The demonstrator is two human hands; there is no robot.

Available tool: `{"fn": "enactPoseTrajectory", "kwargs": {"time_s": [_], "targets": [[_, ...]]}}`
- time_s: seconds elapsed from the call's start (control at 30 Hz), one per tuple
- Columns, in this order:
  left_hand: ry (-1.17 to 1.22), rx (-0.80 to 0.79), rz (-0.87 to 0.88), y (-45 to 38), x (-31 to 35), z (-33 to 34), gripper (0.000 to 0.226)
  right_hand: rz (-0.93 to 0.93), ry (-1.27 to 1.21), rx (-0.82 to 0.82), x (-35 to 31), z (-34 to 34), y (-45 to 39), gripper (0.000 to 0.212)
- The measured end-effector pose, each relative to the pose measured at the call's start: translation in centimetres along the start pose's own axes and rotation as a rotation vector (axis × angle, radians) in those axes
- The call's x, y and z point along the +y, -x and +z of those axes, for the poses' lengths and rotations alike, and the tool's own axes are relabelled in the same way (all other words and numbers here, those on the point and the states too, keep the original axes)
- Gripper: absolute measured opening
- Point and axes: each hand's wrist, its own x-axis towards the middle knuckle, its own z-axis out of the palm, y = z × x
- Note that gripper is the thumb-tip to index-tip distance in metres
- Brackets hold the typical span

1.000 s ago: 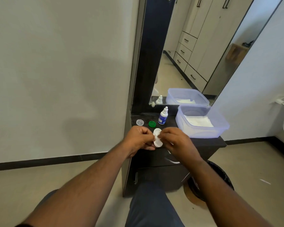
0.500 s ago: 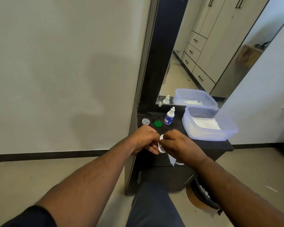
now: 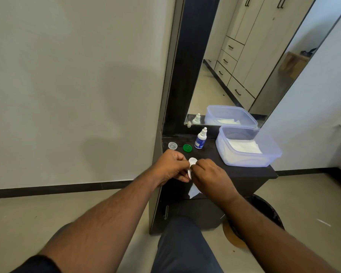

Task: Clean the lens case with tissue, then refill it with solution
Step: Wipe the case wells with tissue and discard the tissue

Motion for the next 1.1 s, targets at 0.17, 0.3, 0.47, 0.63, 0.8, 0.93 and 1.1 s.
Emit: {"fn": "enactPoseTrajectory", "kwargs": {"time_s": [0.17,0.3,0.47,0.63,0.8,0.93,1.1], "targets": [[0.023,0.018,0.036,0.2,0.0,0.2,0.006,0.666,-0.478,0.081,-1.6,0.4,0.5,0.013],[0.016,0.056,0.079,0.2,-0.6,0.4,0.012,0.870,-0.668,0.019,-1.7,-0.6,-0.1,0.009],[-0.017,0.163,0.166,0.8,-1.1,0.9,0.012,1.270,-0.975,-0.022,-1.1,-0.8,-1.1,0.005],[-0.122,0.289,0.222,0.5,-1.3,1.0,0.019,1.580,-1.866,-0.079,-2.0,-1.8,-0.4,0.021],[0.052,0.208,0.137,0.5,-0.8,1.3,0.009,1.474,-1.937,0.231,-1.0,-2.2,2.0,0.015],[0.053,0.171,0.083,0.5,-0.4,1.3,0.007,1.124,-1.155,0.283,0.9,-3.5,1.8,0.012],[0.029,0.124,0.076,0.8,-0.2,1.1,0.013,0.288,-0.390,-0.006,1.5,-4.0,-0.1,0.018]]}}
